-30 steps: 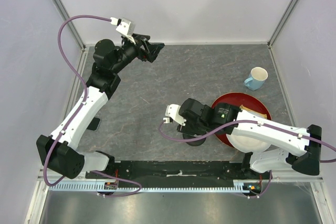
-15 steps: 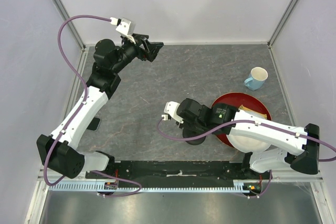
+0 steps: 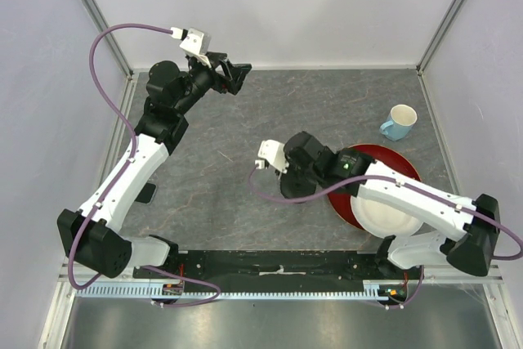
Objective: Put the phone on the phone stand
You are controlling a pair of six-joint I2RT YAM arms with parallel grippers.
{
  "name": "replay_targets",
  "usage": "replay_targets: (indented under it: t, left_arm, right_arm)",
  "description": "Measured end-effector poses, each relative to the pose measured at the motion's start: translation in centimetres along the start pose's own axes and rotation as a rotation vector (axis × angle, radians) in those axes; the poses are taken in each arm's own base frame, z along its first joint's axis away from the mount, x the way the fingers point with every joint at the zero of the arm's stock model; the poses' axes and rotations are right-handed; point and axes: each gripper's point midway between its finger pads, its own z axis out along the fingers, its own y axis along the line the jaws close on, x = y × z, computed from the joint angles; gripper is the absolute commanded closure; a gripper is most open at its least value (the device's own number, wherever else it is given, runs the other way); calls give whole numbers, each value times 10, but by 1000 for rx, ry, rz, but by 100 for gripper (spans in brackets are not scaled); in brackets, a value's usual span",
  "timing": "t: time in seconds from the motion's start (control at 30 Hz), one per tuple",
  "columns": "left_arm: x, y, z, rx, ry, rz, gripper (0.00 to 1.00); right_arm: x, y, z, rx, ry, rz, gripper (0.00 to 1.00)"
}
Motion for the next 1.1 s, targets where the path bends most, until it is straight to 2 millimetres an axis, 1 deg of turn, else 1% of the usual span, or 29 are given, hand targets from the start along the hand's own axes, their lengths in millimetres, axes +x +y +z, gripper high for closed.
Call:
replay_targets:
  t: [0.13, 0.27, 0.4, 0.47, 0.57, 0.73, 0.83, 0.87, 0.93, 0.97, 1.03, 1.1]
  left_arm:
    - [0, 5, 0, -25, -2, 15, 15]
    - [1, 10, 1, -46, -1, 28, 14]
    - [8, 13, 4, -58, 15, 39, 14]
    - [10, 15, 4, -68, 24, 45, 14]
    - [11, 16, 4, -73, 27, 52, 13]
    - [12, 17, 3, -76, 31, 57, 13]
    - [13, 17, 4, -77, 33, 58, 13]
    - [13, 18, 4, -77, 34, 58, 13]
    - [15, 18, 5, -77, 38, 57, 13]
    - [16, 18, 6, -78, 40, 56, 13]
    - [20, 19, 7, -78, 47, 54, 13]
    - [23, 20, 8, -79, 55, 52, 13]
  right_arm:
    - [-1, -27, 20, -33, -4, 28, 100]
    - [-14, -52, 37, -107, -23, 6, 100]
    - [-26, -75, 56, -165, -40, -34, 100]
    - [-26, -77, 59, -181, -44, -74, 100]
    - [-27, -73, 56, -213, -55, -120, 100]
    - [-29, -70, 60, -248, -58, -157, 100]
    - [-32, -71, 63, -249, -60, -158, 75]
    - [-32, -71, 63, -246, -58, -158, 66]
    - [-31, -72, 63, -244, -57, -156, 59]
    - [-31, -72, 64, -242, -56, -154, 51]
    - [-32, -75, 65, -224, -56, -148, 43]
    - [-36, -80, 66, -196, -71, -139, 28]
